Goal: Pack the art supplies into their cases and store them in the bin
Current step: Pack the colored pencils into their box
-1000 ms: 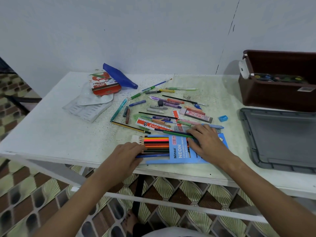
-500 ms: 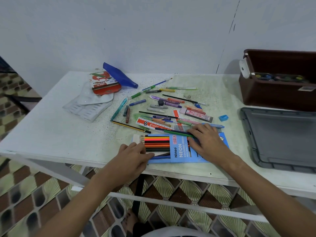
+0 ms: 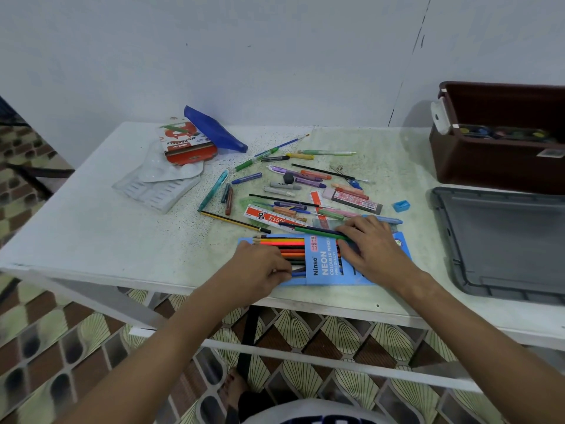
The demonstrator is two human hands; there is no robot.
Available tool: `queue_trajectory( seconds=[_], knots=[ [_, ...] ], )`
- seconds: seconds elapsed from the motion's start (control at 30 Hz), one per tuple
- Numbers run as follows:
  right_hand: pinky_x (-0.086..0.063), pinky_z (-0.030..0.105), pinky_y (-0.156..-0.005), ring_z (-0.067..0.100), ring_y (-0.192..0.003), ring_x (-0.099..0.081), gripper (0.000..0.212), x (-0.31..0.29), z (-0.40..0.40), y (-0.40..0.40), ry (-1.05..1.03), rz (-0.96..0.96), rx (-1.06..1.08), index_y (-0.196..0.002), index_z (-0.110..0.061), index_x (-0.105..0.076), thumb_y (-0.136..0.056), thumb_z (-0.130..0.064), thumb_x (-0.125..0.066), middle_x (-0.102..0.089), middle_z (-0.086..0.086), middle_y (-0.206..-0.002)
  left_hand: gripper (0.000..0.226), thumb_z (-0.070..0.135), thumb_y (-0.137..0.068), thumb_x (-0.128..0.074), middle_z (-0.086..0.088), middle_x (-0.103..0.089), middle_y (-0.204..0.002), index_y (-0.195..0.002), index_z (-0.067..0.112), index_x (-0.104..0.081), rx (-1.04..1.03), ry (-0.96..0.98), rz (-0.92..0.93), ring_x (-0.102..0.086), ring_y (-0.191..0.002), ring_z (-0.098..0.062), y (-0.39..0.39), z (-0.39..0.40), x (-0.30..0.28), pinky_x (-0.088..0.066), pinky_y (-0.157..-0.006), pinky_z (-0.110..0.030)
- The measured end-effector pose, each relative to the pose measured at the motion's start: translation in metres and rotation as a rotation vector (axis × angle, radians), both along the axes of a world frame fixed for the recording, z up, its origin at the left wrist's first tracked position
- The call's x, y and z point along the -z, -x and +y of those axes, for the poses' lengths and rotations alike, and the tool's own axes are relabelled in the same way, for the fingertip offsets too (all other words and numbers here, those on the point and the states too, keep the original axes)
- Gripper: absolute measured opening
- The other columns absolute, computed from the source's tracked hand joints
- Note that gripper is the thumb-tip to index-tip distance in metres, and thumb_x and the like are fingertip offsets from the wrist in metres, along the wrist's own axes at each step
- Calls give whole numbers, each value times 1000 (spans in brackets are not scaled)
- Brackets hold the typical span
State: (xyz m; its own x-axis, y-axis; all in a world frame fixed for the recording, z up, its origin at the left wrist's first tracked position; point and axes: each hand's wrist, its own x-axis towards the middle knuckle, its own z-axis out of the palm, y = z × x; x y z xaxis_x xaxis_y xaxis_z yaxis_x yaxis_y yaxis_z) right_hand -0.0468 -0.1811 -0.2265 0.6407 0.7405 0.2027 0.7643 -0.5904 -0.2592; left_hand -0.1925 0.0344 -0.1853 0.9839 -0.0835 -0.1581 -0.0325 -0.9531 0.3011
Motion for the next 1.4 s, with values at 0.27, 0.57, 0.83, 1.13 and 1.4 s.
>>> queue_trajectory(
  seconds=[0.27,0.57,0.83,1.13,1.4],
  knots=[
    [-35,35,-85,18,-99,-48,48,2,-1,-3,-24,3,-20,-114,-16,-65,-92,-44,-34,-60,-1,-108,42,44,-86,-65,19,-58,-113,-127,36,-57,-95,33,173,-52,-109,-6,10,35,-16,-36,-103,-35],
    [-37,37,-84,20,-100,-51,45,3,1,-1,-62,5,-26,-112,-15,-65,-92,-42,-36,-62,0,-108,30,39,-92,-59,13,-48,-117,-122,34,-63,-7,-207,214,-43,-111,-13,18,41,-10,-29,-88,-30],
    [-37,37,-82,20,-100,-51,45,5,1,-3,-49,-14,-31,-113,-16,-65,-92,-42,-36,-62,-2,-108,15,14,-89,-64,3,-64,-93,-103,19,-69,1,-216,-128,-55,-84,-18,19,38,-4,-49,-65,-32],
    [-35,35,-84,18,-101,-49,45,5,1,-2,-55,-12,-24,-114,-17,-65,-92,-42,-35,-61,-3,-109,50,40,-75,-77,11,-49,-107,-122,27,-62,-224,36,-58,-44,-100,-9,26,61,-3,-35,-84,-25],
    [-31,33,-83,21,-101,-51,46,3,2,-2,-51,-4,-32,-113,-16,-65,-92,-43,-34,-62,-2,-109,14,26,-85,-71,6,-63,-89,-97,21,-77,-205,22,-84,-54,-79,-11,23,63,-6,-40,-70,-26]
  ],
)
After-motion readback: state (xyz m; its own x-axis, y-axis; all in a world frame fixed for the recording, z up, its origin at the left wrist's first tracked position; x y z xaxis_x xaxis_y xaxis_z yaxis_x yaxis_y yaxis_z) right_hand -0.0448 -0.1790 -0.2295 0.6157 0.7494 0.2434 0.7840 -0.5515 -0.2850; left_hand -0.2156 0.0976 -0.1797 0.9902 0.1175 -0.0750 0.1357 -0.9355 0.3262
